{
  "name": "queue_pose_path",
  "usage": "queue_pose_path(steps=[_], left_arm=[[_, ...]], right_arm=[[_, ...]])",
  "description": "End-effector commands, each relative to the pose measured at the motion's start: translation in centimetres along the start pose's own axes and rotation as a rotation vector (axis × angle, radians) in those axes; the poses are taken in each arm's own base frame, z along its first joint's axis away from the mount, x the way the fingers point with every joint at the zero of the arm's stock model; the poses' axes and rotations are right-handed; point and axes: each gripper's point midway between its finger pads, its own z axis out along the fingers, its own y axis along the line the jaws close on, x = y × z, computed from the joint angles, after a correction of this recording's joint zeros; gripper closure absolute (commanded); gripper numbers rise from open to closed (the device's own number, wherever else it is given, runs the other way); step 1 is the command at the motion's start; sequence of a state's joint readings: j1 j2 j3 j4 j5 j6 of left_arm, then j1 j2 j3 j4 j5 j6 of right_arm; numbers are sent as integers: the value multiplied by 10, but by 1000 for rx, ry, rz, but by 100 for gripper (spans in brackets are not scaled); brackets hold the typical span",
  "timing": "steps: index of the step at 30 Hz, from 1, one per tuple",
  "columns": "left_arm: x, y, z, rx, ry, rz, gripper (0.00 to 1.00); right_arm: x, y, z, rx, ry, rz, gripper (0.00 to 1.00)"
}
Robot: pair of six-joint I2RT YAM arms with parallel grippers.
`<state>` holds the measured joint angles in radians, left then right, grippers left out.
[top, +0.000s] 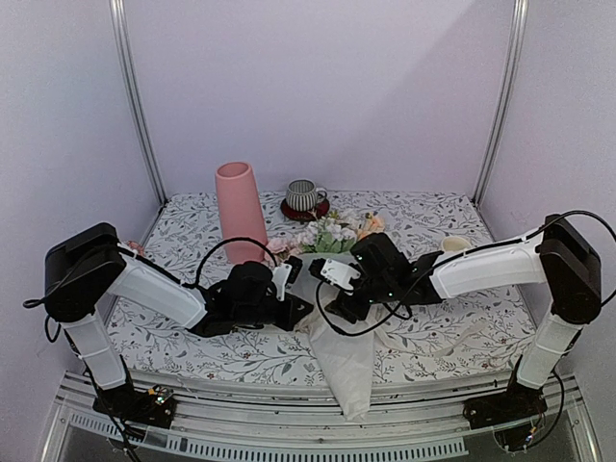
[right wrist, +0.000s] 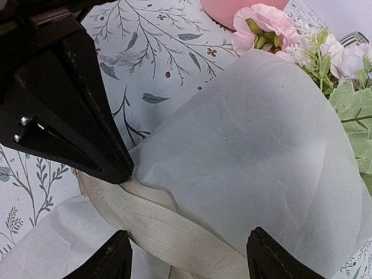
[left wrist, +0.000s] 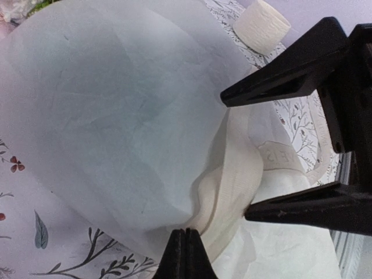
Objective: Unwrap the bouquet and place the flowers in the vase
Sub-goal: Untie the half-tied ribbon from the folded wrapping paper.
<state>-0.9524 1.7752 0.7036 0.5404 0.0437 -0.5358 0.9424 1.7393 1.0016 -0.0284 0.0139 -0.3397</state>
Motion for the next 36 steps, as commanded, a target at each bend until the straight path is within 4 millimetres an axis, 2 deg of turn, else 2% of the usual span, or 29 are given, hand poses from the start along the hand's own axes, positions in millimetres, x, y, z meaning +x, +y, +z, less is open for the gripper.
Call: queue_pose_path(steps=[1,9,12,20,23,27,31,36], left_arm=[[-2,0,-2,3,-15,-2,100],[-2,1,-2,3,-14,-3,100],[-2,1,-2,2,-13,-3,100],[-2,5,-3,-15,-18,-20,100],[-1,8,-3,-16,-18,-27,100],[0,8,-2,-13,-13,-30,100],[0,9,-1,-12,-10,-32,100],[0,9,-1,-9,-10,-32,100]], right_arm=[[-9,0,7,13,-22,-50,29],[5,10,14,9,20,-105,25],[3,9,12,17,10,-109,25],[-16,-2,5,106,-60,-125,27],[-24,0,2,111,-93,-142,29],[-28,0,3,112,-103,-160,37],[-30,2,5,106,-105,-166,48],[-29,6,7,92,-98,-179,57]])
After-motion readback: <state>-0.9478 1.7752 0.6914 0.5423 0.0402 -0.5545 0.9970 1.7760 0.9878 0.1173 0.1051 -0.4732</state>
